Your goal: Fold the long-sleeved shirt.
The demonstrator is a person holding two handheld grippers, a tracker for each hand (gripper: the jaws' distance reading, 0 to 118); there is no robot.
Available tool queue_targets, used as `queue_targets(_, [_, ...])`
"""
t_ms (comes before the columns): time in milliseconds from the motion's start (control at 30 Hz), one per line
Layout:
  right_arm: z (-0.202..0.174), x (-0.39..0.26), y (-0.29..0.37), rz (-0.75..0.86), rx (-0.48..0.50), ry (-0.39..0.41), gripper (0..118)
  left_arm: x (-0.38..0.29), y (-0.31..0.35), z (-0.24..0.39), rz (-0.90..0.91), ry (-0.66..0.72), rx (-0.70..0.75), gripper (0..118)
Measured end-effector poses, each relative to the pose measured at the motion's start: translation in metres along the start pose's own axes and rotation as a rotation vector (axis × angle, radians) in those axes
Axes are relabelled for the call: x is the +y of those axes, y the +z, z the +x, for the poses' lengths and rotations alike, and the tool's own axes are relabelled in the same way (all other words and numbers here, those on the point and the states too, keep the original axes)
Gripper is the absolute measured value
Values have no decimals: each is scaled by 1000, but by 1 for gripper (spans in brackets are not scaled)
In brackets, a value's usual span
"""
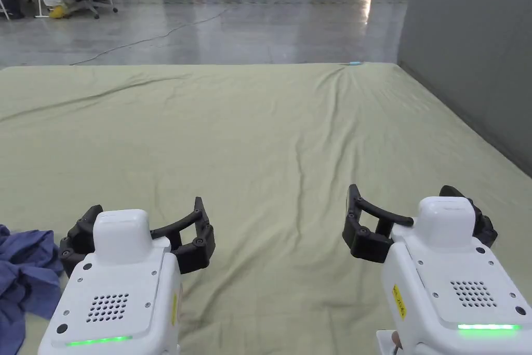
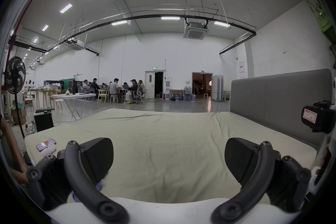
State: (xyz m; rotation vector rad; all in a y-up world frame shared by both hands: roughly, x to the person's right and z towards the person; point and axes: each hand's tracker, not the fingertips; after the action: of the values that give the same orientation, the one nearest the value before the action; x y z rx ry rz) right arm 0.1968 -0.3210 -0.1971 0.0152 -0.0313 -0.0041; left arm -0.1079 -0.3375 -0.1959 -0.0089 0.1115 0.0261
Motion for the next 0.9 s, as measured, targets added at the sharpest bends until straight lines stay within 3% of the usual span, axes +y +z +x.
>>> queue_targets(900, [-8,-4,-1,-10,-10,41,116,0,0,0,-16,20,-6,117])
